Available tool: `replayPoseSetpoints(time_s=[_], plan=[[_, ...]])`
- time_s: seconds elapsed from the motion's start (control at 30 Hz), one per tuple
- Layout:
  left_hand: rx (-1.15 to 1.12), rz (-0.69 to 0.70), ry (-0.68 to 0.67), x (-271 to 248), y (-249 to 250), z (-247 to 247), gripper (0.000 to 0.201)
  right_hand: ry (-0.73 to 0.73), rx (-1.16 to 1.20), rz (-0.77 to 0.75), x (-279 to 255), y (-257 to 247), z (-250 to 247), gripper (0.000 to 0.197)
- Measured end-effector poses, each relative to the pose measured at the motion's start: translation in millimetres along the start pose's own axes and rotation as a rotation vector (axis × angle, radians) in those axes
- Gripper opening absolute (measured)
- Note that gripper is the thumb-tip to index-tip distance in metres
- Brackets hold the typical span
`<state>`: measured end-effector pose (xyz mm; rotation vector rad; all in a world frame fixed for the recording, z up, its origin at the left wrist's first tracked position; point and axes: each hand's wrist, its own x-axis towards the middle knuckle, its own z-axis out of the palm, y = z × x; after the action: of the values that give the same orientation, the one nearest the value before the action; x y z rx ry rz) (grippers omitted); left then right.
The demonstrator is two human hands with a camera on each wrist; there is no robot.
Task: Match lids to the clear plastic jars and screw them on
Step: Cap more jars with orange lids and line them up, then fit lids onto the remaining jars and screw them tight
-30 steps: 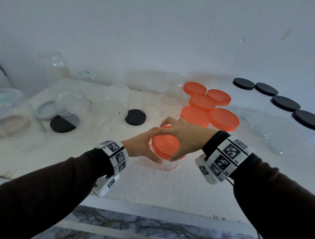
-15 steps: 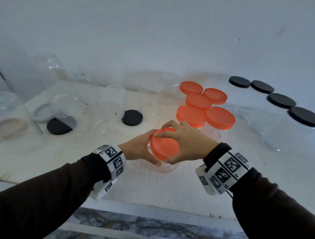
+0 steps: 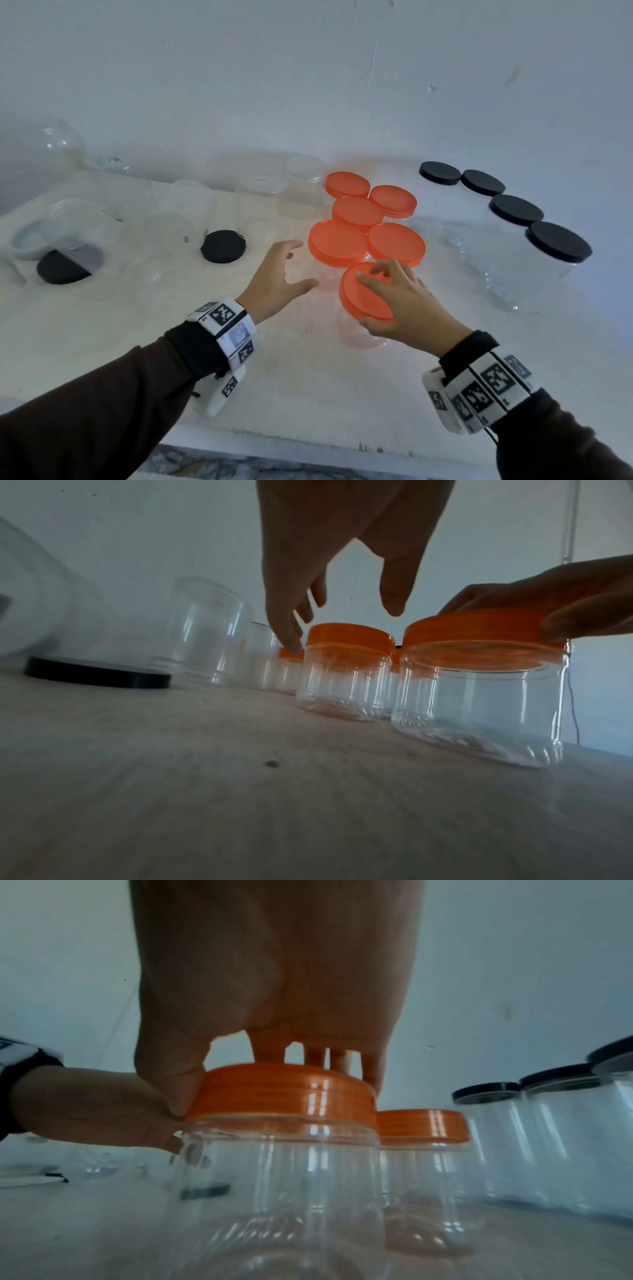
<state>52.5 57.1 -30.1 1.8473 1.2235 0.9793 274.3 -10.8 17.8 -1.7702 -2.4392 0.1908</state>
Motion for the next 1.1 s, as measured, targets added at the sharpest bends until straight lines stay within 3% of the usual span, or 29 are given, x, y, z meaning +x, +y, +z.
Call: replayPoseSetpoints(time_s=[0.1,0.23,0.4,0.7,0.87,1.0,1.1], plan=[[-0.036,-0.069,0.021,13,8,20,0.088,0.018,-0.029,-0.005,-4,20,-4,0.067],[-0.112,-0.063,0.090,27,18,41,0.081,0.028,-0.030,-0.013,-9,44,-3,0.079],[-0.093,-0.118,0.177,35,19,63,0.071,0.057,-0.015,-0.031,-13,65,-5,0.078],[-0.043,-0.111,0.162,36,27,75,0.072,0.059,-0.030,-0.055,-9,85,-9,0.084],[-0.025,-0.112,0.093,32,32,68,0.074,0.048,-0.051,-0.073,-9,85,-10,0.075],[0.097,-0.143,0.119,21,29,50,0.048,0.061,-0.082,-0.053,-5,77,-13,0.056],[0.140,-0.116,0.206,6,25,26,0.023,0.201,-0.050,-0.110,3,58,-13,0.047]])
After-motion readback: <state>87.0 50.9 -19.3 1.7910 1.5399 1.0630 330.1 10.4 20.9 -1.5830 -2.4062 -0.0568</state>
